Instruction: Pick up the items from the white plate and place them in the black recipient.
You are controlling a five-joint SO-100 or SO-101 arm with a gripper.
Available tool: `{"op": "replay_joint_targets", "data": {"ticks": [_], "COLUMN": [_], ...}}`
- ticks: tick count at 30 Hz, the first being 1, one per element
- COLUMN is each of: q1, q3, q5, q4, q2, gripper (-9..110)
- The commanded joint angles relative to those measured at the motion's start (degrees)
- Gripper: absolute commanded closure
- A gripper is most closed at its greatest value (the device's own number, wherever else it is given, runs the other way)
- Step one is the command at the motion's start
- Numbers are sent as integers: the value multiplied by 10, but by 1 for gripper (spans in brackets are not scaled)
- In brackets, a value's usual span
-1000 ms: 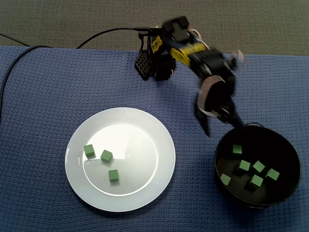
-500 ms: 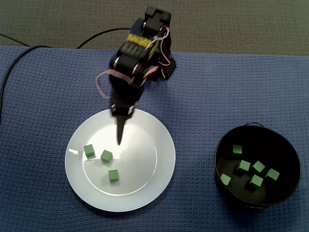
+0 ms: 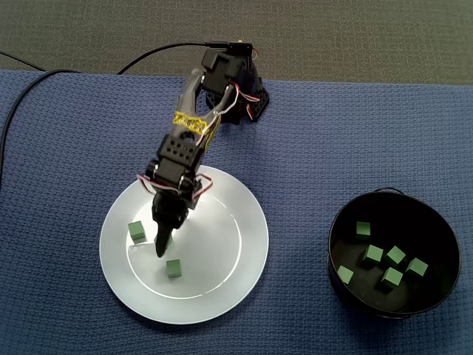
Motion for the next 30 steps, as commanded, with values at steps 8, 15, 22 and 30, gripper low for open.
{"op": "replay_joint_targets", "data": {"ticks": [8, 15, 22, 30], "q1": [47, 62, 46, 41], "q3": [-133, -184, -180, -169], "q5": [-56, -86, -93, -99], "q4": [11, 19, 13, -2], "q2": [-71, -95, -96, -93], "gripper": [61, 74, 81, 85]}}
